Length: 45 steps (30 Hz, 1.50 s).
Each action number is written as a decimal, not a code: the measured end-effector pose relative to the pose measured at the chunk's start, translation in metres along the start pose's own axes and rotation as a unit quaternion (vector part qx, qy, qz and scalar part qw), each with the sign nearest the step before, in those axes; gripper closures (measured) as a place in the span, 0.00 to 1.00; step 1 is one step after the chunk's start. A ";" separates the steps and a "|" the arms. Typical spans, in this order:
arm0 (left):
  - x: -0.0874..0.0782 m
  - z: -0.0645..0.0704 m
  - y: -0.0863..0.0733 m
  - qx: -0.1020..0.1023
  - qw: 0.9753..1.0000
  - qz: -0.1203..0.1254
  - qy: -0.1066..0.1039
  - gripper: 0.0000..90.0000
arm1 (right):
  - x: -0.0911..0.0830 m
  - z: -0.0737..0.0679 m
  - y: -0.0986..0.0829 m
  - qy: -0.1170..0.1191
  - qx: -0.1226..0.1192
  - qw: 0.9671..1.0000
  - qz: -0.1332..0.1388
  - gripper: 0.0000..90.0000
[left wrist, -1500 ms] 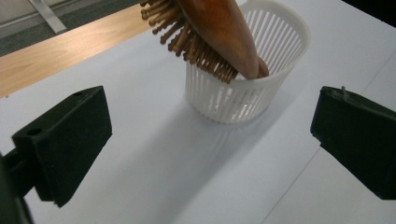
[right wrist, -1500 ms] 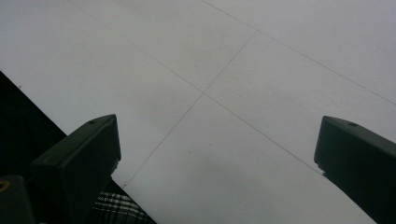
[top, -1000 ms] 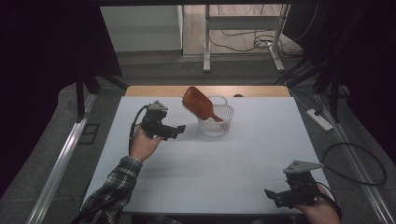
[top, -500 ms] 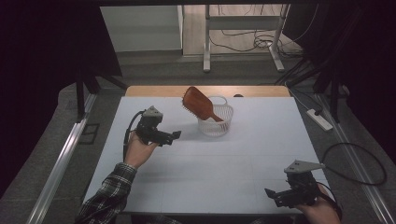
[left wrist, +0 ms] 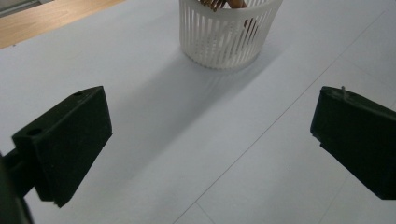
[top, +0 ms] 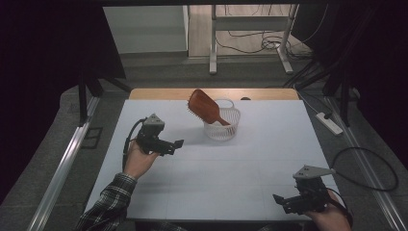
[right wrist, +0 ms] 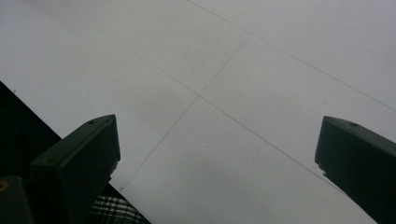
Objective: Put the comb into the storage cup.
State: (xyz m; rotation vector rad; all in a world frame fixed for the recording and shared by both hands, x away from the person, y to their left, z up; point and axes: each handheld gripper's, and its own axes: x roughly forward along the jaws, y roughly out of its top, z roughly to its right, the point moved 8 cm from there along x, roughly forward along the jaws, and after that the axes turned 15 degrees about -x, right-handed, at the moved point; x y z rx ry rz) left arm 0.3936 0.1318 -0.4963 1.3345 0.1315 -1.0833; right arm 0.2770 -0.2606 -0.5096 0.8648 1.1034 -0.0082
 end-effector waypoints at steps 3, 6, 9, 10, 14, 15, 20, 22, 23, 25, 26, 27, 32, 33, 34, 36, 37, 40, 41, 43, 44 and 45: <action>-0.004 0.000 -0.001 -0.002 1.000 0.002 0.000 0.00 | 0.000 0.000 0.000 -0.001 -0.001 1.000 0.000 0.00; -0.007 0.000 -0.003 -0.004 1.000 0.003 -0.003 0.00 | 0.000 0.000 0.000 -0.001 -0.002 1.000 -0.001 0.00; -0.010 0.001 -0.004 -0.002 1.000 0.004 -0.003 0.00 | 0.000 0.000 0.000 -0.001 -0.001 1.000 0.000 0.00; -0.010 0.001 -0.005 -0.003 1.000 0.004 -0.004 0.00 | 0.000 0.000 0.000 0.000 -0.001 1.000 0.000 0.00; -0.014 0.000 -0.008 0.003 1.000 0.001 -0.002 0.00 | 0.000 0.000 0.000 -0.001 0.000 1.000 0.000 0.00; -0.014 0.000 -0.009 0.006 1.000 0.001 0.000 0.00 | 0.000 0.000 0.000 -0.001 -0.001 1.000 0.000 0.00; -0.018 -0.001 -0.014 0.010 1.000 -0.003 0.003 0.00 | 0.000 0.000 0.000 -0.002 0.000 1.000 0.000 0.00; -0.019 -0.001 -0.016 0.009 1.000 -0.003 0.002 0.00 | 0.000 0.000 0.000 -0.002 0.000 1.000 0.000 0.00; -0.020 -0.001 -0.017 0.009 1.000 -0.004 0.003 0.00 | 0.000 0.000 0.000 -0.002 0.000 1.000 0.000 0.00; -0.021 -0.001 -0.017 0.007 1.000 -0.003 0.002 0.00 | 0.000 0.000 0.000 -0.002 0.001 1.000 0.000 0.00; -0.022 -0.001 -0.017 0.008 1.000 -0.002 0.001 0.00 | 0.000 0.000 0.000 -0.003 0.001 1.000 0.000 0.00; -0.023 -0.001 -0.018 0.007 1.000 -0.002 0.000 0.00 | 0.000 0.000 0.000 -0.003 0.002 1.000 0.001 0.00; -0.027 0.001 -0.020 0.009 1.000 0.002 -0.011 0.00 | -0.001 0.001 0.000 -0.004 0.004 1.000 0.002 0.00; -0.028 0.001 -0.021 0.009 1.000 0.002 -0.012 0.00 | -0.001 0.001 0.000 -0.005 0.005 1.000 0.003 0.00; -0.028 0.001 -0.021 0.009 1.000 0.002 -0.012 0.00 | -0.001 0.001 0.000 -0.005 0.005 1.000 0.003 0.00; -0.029 0.001 -0.023 0.012 1.000 0.001 -0.012 0.00 | -0.001 0.002 0.000 -0.006 0.007 1.000 0.003 0.00; -0.030 0.001 -0.024 0.012 1.000 0.000 -0.012 0.00 | -0.001 0.002 0.000 -0.007 0.007 1.000 0.003 0.00; -0.032 0.002 -0.026 0.010 1.000 0.002 -0.014 0.00 | -0.001 0.002 0.000 -0.009 0.011 1.000 0.003 0.00; -0.033 0.002 -0.026 0.010 1.000 0.003 -0.013 0.00 | -0.001 0.002 0.000 -0.009 0.011 1.000 0.003 0.00; -0.035 0.002 -0.028 0.010 1.000 0.001 -0.013 0.00 | -0.001 0.003 0.000 -0.010 0.012 1.000 0.003 0.00; -0.036 0.002 -0.029 0.009 1.000 0.002 -0.013 0.00 | -0.001 0.003 0.000 -0.011 0.012 1.000 0.003 0.00; -0.037 0.002 -0.030 0.010 1.000 0.001 -0.012 0.00 | -0.001 0.003 0.000 -0.011 0.012 1.000 0.003 0.00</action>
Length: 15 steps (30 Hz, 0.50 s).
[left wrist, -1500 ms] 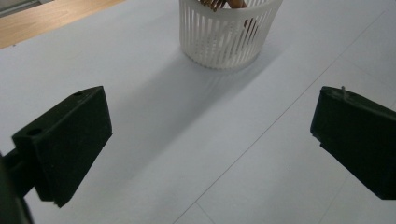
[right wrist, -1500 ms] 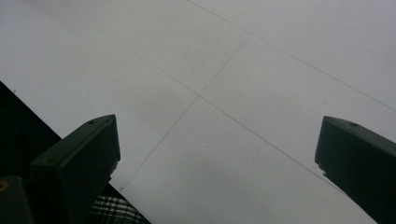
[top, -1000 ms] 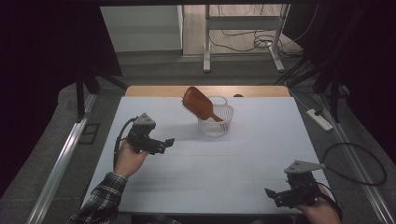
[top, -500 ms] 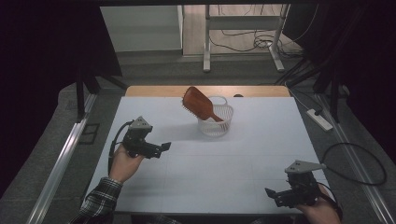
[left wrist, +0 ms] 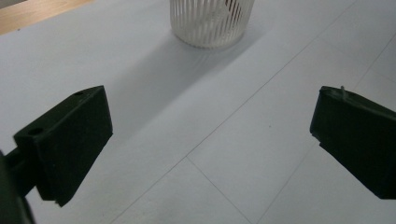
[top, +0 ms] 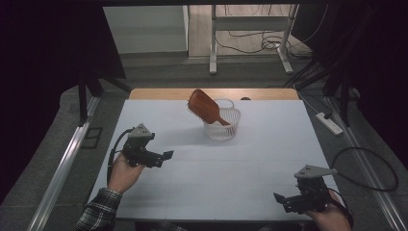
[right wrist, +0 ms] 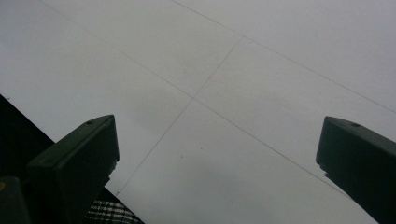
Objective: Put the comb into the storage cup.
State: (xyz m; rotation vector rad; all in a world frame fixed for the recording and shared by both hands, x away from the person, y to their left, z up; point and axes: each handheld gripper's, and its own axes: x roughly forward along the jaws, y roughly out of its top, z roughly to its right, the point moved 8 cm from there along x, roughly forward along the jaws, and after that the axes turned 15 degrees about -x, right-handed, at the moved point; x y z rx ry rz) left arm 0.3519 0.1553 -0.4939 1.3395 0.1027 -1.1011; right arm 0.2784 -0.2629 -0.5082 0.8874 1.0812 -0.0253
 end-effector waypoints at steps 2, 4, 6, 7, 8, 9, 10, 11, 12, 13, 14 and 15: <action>-0.002 0.000 -0.003 -0.001 1.000 -0.002 0.002 0.00 | 0.000 0.000 0.000 0.000 0.000 1.000 0.000 0.00; -0.003 0.000 -0.004 -0.001 1.000 -0.002 0.003 0.00 | 0.000 0.000 0.000 0.000 0.000 1.000 0.000 0.00; -0.006 -0.001 -0.008 -0.004 1.000 -0.005 0.003 0.00 | 0.000 0.000 0.000 0.000 0.000 1.000 0.001 0.00; -0.008 -0.002 -0.009 -0.003 1.000 -0.004 0.006 0.00 | 0.000 0.000 0.000 -0.001 0.000 1.000 0.001 0.00; -0.009 -0.002 -0.011 -0.004 1.000 -0.004 0.006 0.00 | 0.000 0.000 0.000 -0.001 0.000 1.000 0.001 0.00; -0.010 -0.002 -0.012 -0.005 1.000 -0.004 0.007 0.00 | 0.000 0.000 0.000 -0.001 0.000 1.000 0.001 0.00; -0.011 -0.002 -0.013 -0.007 1.000 -0.003 0.007 0.00 | 0.000 0.000 0.000 -0.001 0.000 1.000 0.001 0.00; -0.013 -0.002 -0.014 -0.007 1.000 -0.003 0.008 0.00 | 0.000 0.000 0.000 -0.001 0.000 1.000 0.001 0.00; -0.014 -0.003 -0.015 -0.009 1.000 -0.001 0.009 0.00 | 0.000 0.000 0.000 -0.002 0.001 1.000 0.001 0.00; -0.015 -0.003 -0.016 -0.009 1.000 -0.002 0.011 0.00 | 0.000 0.000 0.000 -0.001 0.000 1.000 0.000 0.00; -0.016 -0.004 -0.017 -0.007 1.000 -0.002 0.012 0.00 | 0.000 0.000 0.000 -0.002 0.001 1.000 0.001 0.00; -0.016 -0.004 -0.017 -0.007 1.000 -0.002 0.012 0.00 | 0.000 0.000 0.000 -0.002 0.001 1.000 0.001 0.00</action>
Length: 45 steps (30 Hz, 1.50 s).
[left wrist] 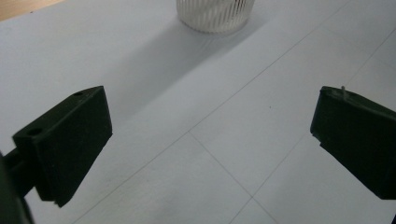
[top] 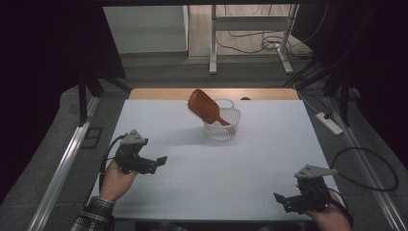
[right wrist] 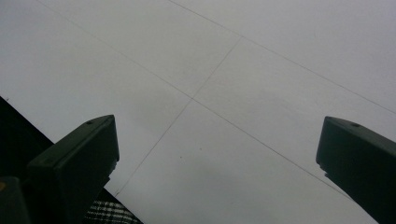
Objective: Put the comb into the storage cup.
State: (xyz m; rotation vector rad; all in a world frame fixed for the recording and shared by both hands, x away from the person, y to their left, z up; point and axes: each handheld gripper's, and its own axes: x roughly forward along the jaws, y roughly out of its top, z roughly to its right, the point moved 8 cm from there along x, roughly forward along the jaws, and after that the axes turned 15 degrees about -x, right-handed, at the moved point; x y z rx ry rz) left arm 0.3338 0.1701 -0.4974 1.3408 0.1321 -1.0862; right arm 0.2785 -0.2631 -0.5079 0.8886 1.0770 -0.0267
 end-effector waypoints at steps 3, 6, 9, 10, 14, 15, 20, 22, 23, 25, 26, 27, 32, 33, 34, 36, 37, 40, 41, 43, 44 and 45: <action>-0.004 -0.001 -0.005 -0.002 1.000 -0.002 0.006 0.00 | 0.000 0.000 0.000 0.000 -0.001 1.000 -0.001 0.00; -0.005 -0.002 -0.009 0.000 1.000 -0.004 0.012 0.00 | 0.000 0.000 0.000 0.000 -0.001 1.000 -0.002 0.00; -0.007 -0.002 -0.013 0.000 1.000 -0.007 0.015 0.00 | 0.000 0.000 0.000 -0.001 -0.001 1.000 -0.001 0.00; -0.008 -0.002 -0.015 0.000 1.000 -0.008 0.016 0.00 | 0.000 0.000 0.000 -0.001 -0.001 1.000 -0.001 0.00; -0.012 -0.002 -0.019 -0.004 1.000 -0.006 0.017 0.00 | 0.000 0.000 0.000 -0.002 0.000 1.000 -0.001 0.00; -0.013 -0.002 -0.020 -0.006 1.000 -0.006 0.016 0.00 | 0.000 0.000 0.000 -0.002 0.000 1.000 -0.001 0.00; -0.017 -0.002 -0.025 -0.012 1.000 -0.003 0.017 0.00 | 0.000 0.000 0.000 -0.003 0.000 1.000 0.000 0.00; -0.019 -0.002 -0.027 -0.012 1.000 -0.003 0.017 0.00 | 0.000 0.000 0.000 -0.003 0.000 1.000 0.000 0.00; -0.020 -0.002 -0.028 -0.012 1.000 -0.004 0.018 0.00 | 0.000 0.000 0.000 -0.003 0.000 1.000 0.000 0.00; -0.022 -0.003 -0.030 -0.012 1.000 -0.004 0.021 0.00 | 0.000 0.000 0.000 -0.003 0.000 1.000 0.000 0.00; -0.023 -0.003 -0.030 -0.011 1.000 -0.003 0.022 0.00 | 0.000 0.000 0.000 -0.003 0.000 1.000 0.000 0.00; -0.024 -0.003 -0.031 -0.012 1.000 -0.003 0.022 0.00 | 0.000 0.000 0.000 -0.003 0.000 1.000 0.000 0.00; -0.028 -0.005 -0.036 -0.014 0.999 -0.002 0.029 0.00 | 0.000 0.000 0.000 -0.003 0.000 1.000 -0.001 0.00; -0.030 -0.005 -0.037 -0.016 0.999 -0.001 0.029 0.00 | 0.000 0.000 0.000 -0.004 0.000 1.000 -0.001 0.00; -0.031 -0.006 -0.038 -0.016 0.999 -0.001 0.030 0.00 | 0.000 0.000 0.000 -0.003 0.000 1.000 -0.001 0.00; -0.033 -0.007 -0.039 -0.017 0.999 0.001 0.034 0.00 | 0.000 0.000 0.000 -0.004 0.000 1.000 -0.001 0.00; -0.034 -0.007 -0.041 -0.018 0.999 0.000 0.034 0.00 | 0.000 0.000 0.000 -0.003 -0.001 1.000 -0.001 0.00; -0.037 -0.009 -0.044 -0.019 0.999 0.000 0.038 0.00 | 0.000 0.000 0.000 -0.003 -0.001 1.000 -0.001 0.00; -0.038 -0.009 -0.045 -0.021 0.999 0.001 0.039 0.00 | 0.000 0.000 0.000 -0.004 -0.001 1.000 -0.002 0.00; -0.040 -0.010 -0.047 -0.021 0.999 0.000 0.041 0.00 | 0.000 0.000 0.000 -0.004 -0.002 1.000 -0.002 0.00; -0.041 -0.010 -0.048 -0.022 0.999 0.000 0.041 0.00 | 0.000 0.000 0.000 -0.004 -0.002 1.000 -0.002 0.00; -0.041 -0.011 -0.048 -0.024 0.999 0.001 0.042 0.00 | 0.000 0.000 0.000 -0.004 -0.002 1.000 -0.002 0.00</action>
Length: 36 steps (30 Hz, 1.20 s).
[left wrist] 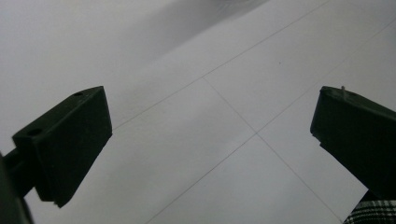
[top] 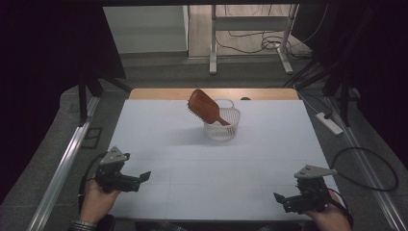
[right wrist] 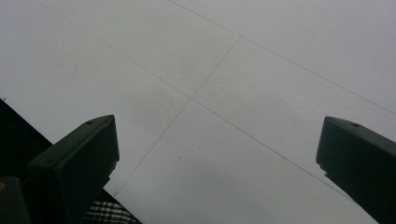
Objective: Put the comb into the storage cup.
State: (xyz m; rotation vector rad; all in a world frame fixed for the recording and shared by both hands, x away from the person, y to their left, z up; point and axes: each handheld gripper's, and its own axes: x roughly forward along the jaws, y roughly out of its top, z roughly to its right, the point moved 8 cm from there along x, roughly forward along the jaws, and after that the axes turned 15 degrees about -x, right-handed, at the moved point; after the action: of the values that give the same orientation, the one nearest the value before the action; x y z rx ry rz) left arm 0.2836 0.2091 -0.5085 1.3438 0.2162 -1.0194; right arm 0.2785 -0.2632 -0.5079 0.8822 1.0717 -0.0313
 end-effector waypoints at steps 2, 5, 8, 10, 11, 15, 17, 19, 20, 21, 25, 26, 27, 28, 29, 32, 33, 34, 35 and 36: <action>-0.001 -0.001 -0.001 0.001 1.000 -0.001 0.001 0.00 | 0.000 0.000 0.000 0.000 0.000 1.000 0.000 0.00; -0.003 -0.002 -0.004 -0.001 1.000 -0.001 0.005 0.00 | 0.000 0.000 0.000 0.000 0.000 1.000 -0.001 0.00; -0.005 -0.004 -0.007 -0.003 1.000 -0.002 0.008 0.00 | 0.000 0.000 0.000 0.000 -0.001 1.000 -0.002 0.00; -0.007 -0.005 -0.009 -0.004 1.000 -0.001 0.010 0.00 | 0.000 0.000 0.000 0.000 -0.001 1.000 -0.002 0.00; -0.007 -0.005 -0.010 -0.005 1.000 -0.002 0.011 0.00 | 0.000 0.000 0.000 0.000 -0.001 1.000 -0.002 0.00; -0.010 -0.007 -0.013 -0.007 1.000 -0.003 0.016 0.00 | 0.000 0.000 0.000 0.000 -0.001 1.000 -0.002 0.00; -0.012 -0.008 -0.016 -0.010 1.000 -0.002 0.018 0.00 | 0.000 0.000 0.000 0.000 -0.001 1.000 -0.002 0.00; -0.013 -0.009 -0.018 -0.010 1.000 -0.003 0.021 0.00 | 0.000 0.000 0.000 0.000 -0.001 1.000 -0.002 0.00; -0.014 -0.010 -0.019 -0.011 1.000 -0.004 0.021 0.00 | 0.000 0.000 0.000 0.000 -0.001 1.000 -0.002 0.00; -0.015 -0.010 -0.020 -0.010 1.000 -0.005 0.023 0.00 | 0.000 0.000 0.000 0.000 -0.001 1.000 -0.002 0.00; -0.016 -0.012 -0.025 -0.012 1.000 -0.008 0.027 0.00 | 0.000 0.000 0.000 0.000 -0.002 1.000 -0.002 0.00; -0.016 -0.011 -0.026 -0.014 1.000 -0.007 0.027 0.00 | 0.000 0.000 0.000 0.000 -0.002 1.000 -0.002 0.00; -0.017 -0.012 -0.027 -0.014 0.999 -0.008 0.028 0.00 | 0.000 0.000 0.000 0.000 -0.002 1.000 -0.002 0.00; -0.017 -0.012 -0.028 -0.012 0.999 -0.010 0.029 0.00 | 0.000 0.000 0.000 0.000 -0.002 1.000 -0.002 0.00; -0.018 -0.012 -0.029 -0.014 0.999 -0.009 0.030 0.00 | 0.000 0.000 0.000 -0.001 -0.002 1.000 -0.002 0.00; -0.018 -0.012 -0.033 -0.013 0.999 -0.013 0.034 0.00 | 0.000 0.000 0.000 -0.001 -0.002 1.000 -0.002 0.00; -0.018 -0.012 -0.034 -0.012 0.999 -0.014 0.035 0.00 | 0.000 0.000 0.000 -0.001 -0.002 1.000 -0.002 0.00; -0.019 -0.012 -0.035 -0.011 0.999 -0.017 0.039 0.00 | 0.000 0.000 0.000 -0.001 -0.002 1.000 -0.002 0.00; -0.019 -0.012 -0.037 -0.010 0.999 -0.019 0.039 0.00 | 0.000 0.000 0.000 -0.001 -0.002 1.000 -0.002 0.00; -0.019 -0.012 -0.038 -0.009 0.999 -0.020 0.042 0.00 | 0.000 0.000 0.000 -0.001 -0.003 1.000 -0.002 0.00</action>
State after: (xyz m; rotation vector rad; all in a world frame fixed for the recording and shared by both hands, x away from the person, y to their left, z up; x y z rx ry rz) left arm 0.2512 0.2331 -0.5260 1.3721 0.3153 -0.9928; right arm 0.2782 -0.2628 -0.5081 0.8751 1.0712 -0.0333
